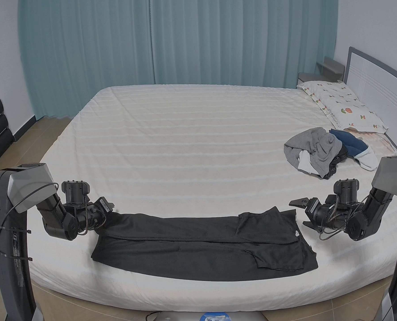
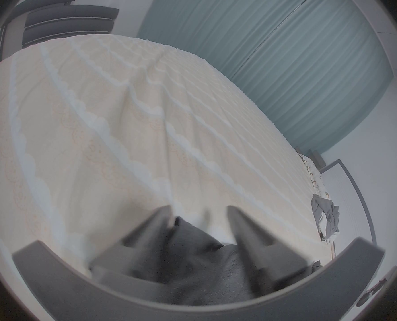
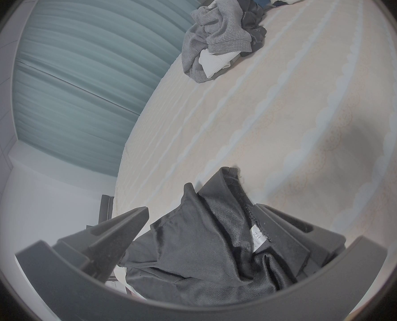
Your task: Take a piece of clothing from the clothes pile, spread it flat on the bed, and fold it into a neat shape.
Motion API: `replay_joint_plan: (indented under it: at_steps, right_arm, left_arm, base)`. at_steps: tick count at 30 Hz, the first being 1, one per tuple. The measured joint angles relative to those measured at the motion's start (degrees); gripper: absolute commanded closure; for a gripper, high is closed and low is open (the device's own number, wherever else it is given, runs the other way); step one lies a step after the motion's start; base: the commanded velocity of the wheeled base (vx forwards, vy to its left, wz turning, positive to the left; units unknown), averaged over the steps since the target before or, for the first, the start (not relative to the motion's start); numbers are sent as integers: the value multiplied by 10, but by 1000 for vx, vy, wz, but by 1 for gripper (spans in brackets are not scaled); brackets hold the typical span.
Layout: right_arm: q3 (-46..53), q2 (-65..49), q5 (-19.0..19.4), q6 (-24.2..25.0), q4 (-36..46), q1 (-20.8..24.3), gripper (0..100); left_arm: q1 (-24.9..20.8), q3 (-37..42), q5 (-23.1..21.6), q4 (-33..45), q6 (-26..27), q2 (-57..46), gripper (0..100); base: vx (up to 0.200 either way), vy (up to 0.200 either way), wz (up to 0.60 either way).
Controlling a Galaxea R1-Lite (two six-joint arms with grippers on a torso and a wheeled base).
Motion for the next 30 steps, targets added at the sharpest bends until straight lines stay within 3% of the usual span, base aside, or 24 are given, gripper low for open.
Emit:
replay_joint_plan:
  at_steps: [8, 15, 30]
  right_arm:
    - [-3, 1, -1, 10, -1, -2, 0]
    - [-5, 2, -1, 11, -1, -3, 0]
    - [-33, 26, -2, 18, 1, -1, 0]
  left_arm:
    - [11, 2, 23, -1, -18, 4, 100]
    - [15, 1, 47, -46, -88, 4, 100]
    - [19, 28, 61, -84, -94, 8, 100]
  base:
    - [0, 0, 0]
    - [0, 0, 0]
    - [0, 0, 0]
